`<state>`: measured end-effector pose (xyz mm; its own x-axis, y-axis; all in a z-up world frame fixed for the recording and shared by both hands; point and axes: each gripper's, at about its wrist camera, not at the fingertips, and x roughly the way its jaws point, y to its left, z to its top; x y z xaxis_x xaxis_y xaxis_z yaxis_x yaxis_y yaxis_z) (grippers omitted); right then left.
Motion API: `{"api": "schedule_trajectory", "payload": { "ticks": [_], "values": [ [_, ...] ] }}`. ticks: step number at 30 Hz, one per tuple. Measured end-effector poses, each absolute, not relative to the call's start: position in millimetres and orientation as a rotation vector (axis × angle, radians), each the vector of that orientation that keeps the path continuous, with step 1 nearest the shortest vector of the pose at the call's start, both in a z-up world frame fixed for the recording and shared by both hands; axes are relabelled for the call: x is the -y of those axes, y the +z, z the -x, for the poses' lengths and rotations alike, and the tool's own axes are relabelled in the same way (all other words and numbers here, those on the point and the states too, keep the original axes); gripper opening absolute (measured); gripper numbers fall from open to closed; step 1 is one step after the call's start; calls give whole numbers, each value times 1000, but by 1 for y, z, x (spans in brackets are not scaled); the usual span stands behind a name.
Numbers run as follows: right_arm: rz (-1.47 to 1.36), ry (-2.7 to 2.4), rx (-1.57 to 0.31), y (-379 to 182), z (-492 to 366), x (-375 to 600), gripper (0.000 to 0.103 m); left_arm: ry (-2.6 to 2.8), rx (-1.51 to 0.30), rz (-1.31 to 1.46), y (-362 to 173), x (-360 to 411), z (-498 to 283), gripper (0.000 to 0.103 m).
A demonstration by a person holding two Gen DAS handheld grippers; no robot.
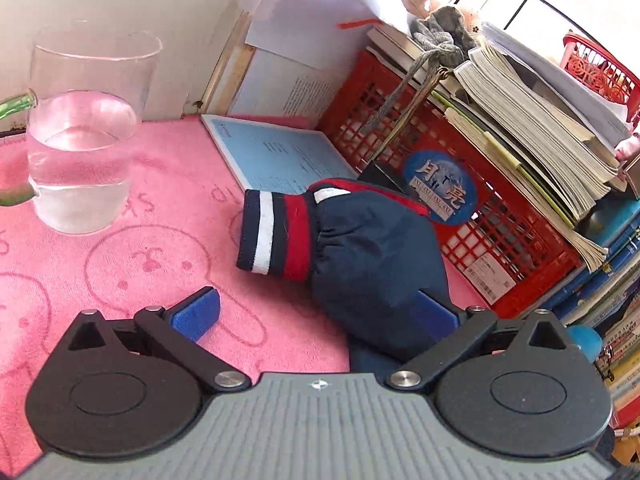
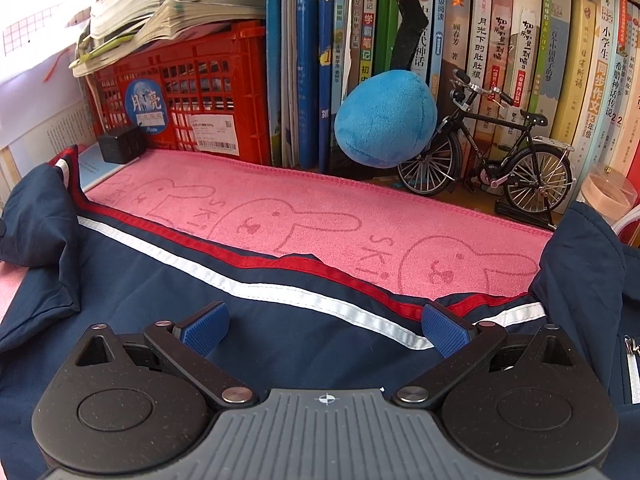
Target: Fold clothes
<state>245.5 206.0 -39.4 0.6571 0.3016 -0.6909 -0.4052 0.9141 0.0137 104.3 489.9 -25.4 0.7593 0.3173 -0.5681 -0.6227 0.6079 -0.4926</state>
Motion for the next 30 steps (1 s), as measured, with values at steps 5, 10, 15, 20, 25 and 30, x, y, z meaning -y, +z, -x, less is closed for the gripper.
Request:
{"api": "schedule_trajectory", "payload": {
  "ticks": [5,10,15,20,25,30],
  "values": [
    [144,404,-755,-39,-246,-206,103,581,-483,687,-23,-494,-126,42],
    [88,421,-748,-38,-246,-198,103,502,-381,515,7,-467,-115,10],
    [-168,476,-717,-31,-244,-158,103,414,-281,317,34,-432,-98,13],
    [59,656,-436,7,-190,-177,102,596,-206,445,7,-442,-70,22],
    [282,874,-387,33,-178,-267,101,751,-233,416,7,-453,-63,29],
    [366,938,-454,29,-203,-359,99,896,-265,319,12,-451,-62,66]
  ]
}}
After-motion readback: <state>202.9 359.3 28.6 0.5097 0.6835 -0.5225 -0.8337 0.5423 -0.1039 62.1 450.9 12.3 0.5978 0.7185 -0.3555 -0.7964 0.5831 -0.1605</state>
